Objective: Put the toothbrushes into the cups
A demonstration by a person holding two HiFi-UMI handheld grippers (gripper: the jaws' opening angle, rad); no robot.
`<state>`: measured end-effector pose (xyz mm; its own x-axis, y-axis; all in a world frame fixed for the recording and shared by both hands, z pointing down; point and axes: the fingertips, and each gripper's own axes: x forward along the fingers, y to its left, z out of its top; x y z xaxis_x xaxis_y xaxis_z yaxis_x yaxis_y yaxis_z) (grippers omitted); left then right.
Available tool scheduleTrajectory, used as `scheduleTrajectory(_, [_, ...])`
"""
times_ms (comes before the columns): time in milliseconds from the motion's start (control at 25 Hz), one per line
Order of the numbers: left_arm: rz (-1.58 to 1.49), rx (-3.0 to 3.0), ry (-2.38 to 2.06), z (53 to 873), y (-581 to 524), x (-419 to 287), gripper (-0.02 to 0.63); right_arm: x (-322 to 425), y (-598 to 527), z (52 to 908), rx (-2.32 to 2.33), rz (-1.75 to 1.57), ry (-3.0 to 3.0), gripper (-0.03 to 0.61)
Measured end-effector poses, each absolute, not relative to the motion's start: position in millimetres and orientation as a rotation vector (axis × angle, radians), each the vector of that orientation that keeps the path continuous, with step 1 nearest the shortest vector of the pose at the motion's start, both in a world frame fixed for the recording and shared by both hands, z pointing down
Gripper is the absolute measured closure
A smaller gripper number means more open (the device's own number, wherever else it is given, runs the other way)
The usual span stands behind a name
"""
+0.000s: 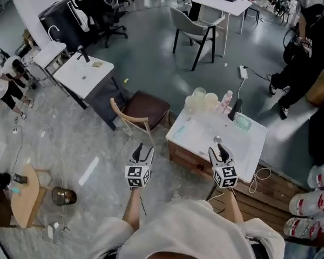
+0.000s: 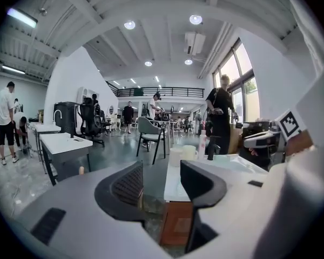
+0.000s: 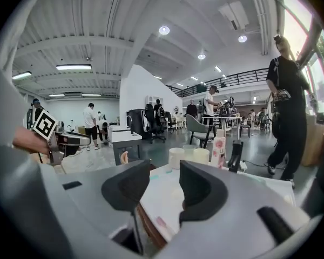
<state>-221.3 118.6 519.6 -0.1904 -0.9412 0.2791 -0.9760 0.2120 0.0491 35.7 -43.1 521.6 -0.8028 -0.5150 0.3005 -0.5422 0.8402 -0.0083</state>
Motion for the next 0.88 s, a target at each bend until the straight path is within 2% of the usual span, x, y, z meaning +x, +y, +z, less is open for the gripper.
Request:
scheduleTrajectory(440, [0.278,2.004,-2.051,535,54,-205,0.399,62,-58,531,0.993,0.191,-2.647,0.432])
scheduleTrajectory(880, [0.338,2.253,-1.826,531,-57,-241,0.400,42,-103,528,1.305,0.221,-2.533,0.431])
